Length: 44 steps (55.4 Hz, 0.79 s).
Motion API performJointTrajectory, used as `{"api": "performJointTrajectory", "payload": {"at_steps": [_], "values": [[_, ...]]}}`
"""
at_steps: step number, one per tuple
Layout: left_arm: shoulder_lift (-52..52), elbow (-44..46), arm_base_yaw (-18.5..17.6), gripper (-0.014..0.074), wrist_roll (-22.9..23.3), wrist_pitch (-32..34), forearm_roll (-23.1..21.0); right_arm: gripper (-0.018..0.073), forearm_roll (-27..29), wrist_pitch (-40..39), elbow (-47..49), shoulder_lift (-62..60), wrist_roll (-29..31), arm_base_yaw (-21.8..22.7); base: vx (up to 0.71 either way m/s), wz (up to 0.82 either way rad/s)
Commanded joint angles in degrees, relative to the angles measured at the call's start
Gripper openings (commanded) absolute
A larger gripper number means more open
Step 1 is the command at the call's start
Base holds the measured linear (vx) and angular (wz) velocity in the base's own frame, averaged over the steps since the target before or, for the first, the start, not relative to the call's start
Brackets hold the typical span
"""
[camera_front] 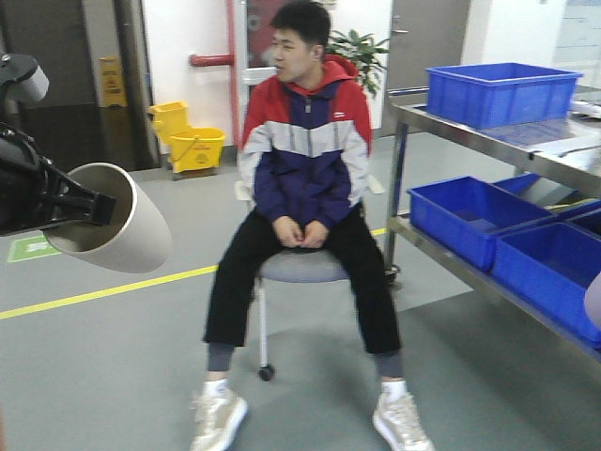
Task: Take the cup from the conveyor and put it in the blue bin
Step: 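Hold both cups while the base drives to the blue bin shelf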
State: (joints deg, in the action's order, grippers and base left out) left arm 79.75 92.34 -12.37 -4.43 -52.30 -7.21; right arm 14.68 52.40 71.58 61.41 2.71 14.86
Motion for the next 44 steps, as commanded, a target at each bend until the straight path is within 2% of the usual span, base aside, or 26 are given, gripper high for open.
{"api": "performJointTrajectory", "payload": {"at_steps": [1, 44], "values": [[-1.82, 1.95, -0.23, -0.0006, 0.37, 4.39, -0.82, -0.0009, 0.90, -4.16, 1.78, -0.92, 0.39, 0.27, 0.28, -0.38], [-1.82, 1.95, -0.23, -0.0006, 0.37, 4.39, -0.82, -0.0009, 1.04, -3.99, 1.78, -0.92, 0.39, 0.27, 0.35, -0.23]]}}
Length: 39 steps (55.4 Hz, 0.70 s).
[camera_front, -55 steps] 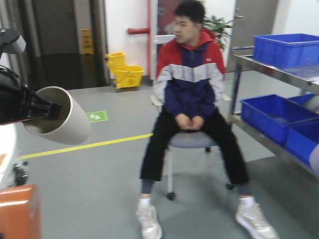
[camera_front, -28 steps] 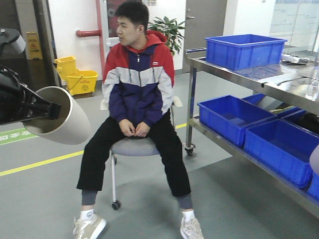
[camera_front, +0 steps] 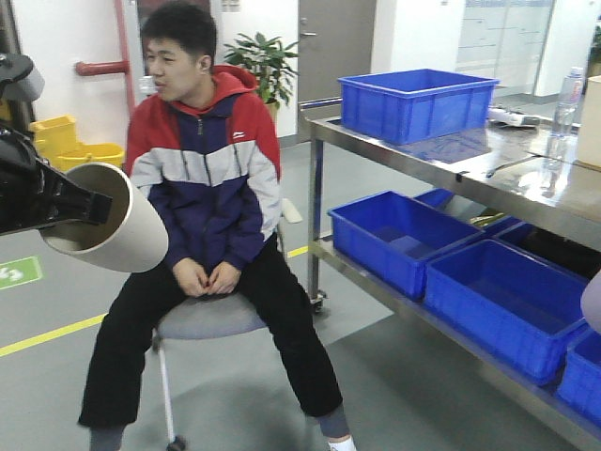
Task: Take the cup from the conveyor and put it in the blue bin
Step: 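Hold both cups while the base drives to the blue bin shelf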
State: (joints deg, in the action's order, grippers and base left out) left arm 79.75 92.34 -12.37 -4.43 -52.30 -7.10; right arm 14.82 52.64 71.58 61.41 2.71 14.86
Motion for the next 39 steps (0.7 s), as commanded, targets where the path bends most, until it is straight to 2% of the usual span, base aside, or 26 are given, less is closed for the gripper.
{"api": "performJointTrajectory", "payload": {"at_steps": [1, 39], "values": [[-1.82, 1.95, -0.23, -0.0006, 0.37, 4.39, -0.93, -0.0009, 0.90, -4.22, 1.78, -0.92, 0.39, 0.27, 0.38, -0.29], [-1.82, 1.95, -0.23, -0.0006, 0.37, 4.39, -0.93, -0.0009, 0.90, -4.29, 1.78, -0.92, 0.39, 0.27, 0.37, -0.46]]}}
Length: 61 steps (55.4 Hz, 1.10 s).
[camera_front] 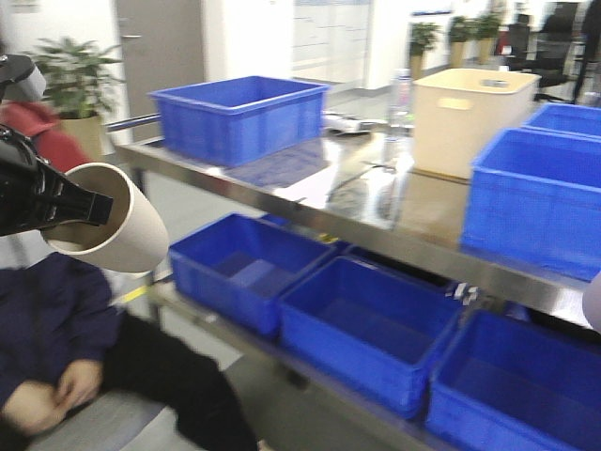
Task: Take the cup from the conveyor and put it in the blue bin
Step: 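Hold both cups while the base drives to the blue bin shelf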
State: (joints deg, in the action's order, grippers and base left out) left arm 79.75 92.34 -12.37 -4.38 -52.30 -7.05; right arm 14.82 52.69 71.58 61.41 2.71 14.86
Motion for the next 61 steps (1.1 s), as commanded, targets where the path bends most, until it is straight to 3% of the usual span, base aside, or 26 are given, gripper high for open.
{"api": "performJointTrajectory", "payload": {"at_steps": [1, 61], "values": [[-1.82, 1.95, -0.23, -0.0006, 0.31, 4.39, -0.98, -0.0009, 0.90, -4.34, 1.78, -0.92, 0.39, 0.27, 0.34, -0.47], [-1.82, 1.95, -0.23, -0.0006, 0.31, 4.39, -0.98, -0.0009, 0.90, -4.34, 1.78, -0.92, 0.39, 0.27, 0.30, -0.27]]}}
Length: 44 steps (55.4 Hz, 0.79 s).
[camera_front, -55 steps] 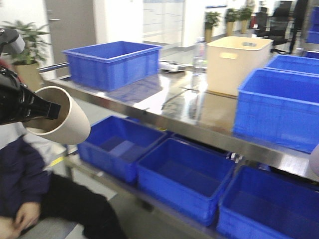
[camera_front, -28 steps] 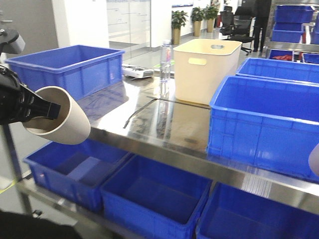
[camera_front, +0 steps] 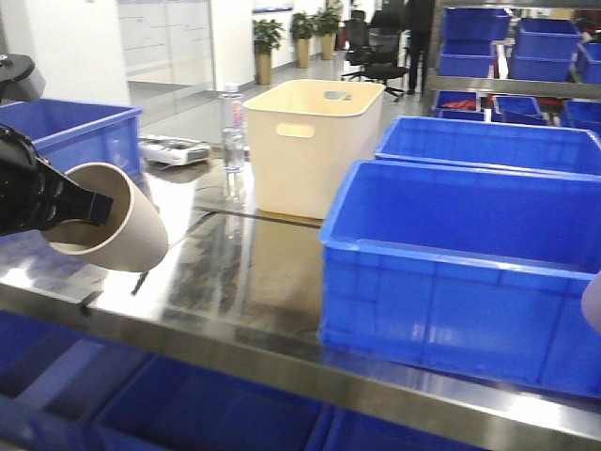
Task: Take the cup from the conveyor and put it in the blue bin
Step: 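Hold both cups while the base drives to the blue bin shelf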
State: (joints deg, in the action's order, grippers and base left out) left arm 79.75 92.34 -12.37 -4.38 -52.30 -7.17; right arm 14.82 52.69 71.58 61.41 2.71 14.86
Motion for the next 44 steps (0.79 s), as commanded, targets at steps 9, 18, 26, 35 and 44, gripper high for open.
{"api": "performJointTrajectory", "payload": {"at_steps": [9, 18, 26, 35, 44], "values": [[-1.82, 1.95, -0.23, -0.0006, 0.31, 4.39, -0.86, -0.0009, 0.90, -4.34, 1.78, -0.92, 0.39, 0.27, 0.22, -0.36], [-1.82, 1.95, -0.23, -0.0006, 0.31, 4.39, -0.86, -0.0009, 0.90, -4.34, 1.78, -0.92, 0.39, 0.27, 0.17, -0.33], [-1.82, 1.95, -0.23, -0.0006, 0.31, 4.39, -0.86, -0.0009, 0.90, -4.30, 1.78, -0.92, 0.39, 0.27, 0.10, -0.21], [-1.82, 1.95, -0.23, -0.0006, 0.31, 4.39, -0.86, -0.0009, 0.90, -4.30, 1.78, -0.92, 0.39, 0.27, 0.04, -0.09], [-1.82, 1.95, -0.23, -0.0006, 0.31, 4.39, -0.86, -0.0009, 0.90, -4.30, 1.78, -0.92, 0.39, 0.27, 0.01, -0.04]]}}
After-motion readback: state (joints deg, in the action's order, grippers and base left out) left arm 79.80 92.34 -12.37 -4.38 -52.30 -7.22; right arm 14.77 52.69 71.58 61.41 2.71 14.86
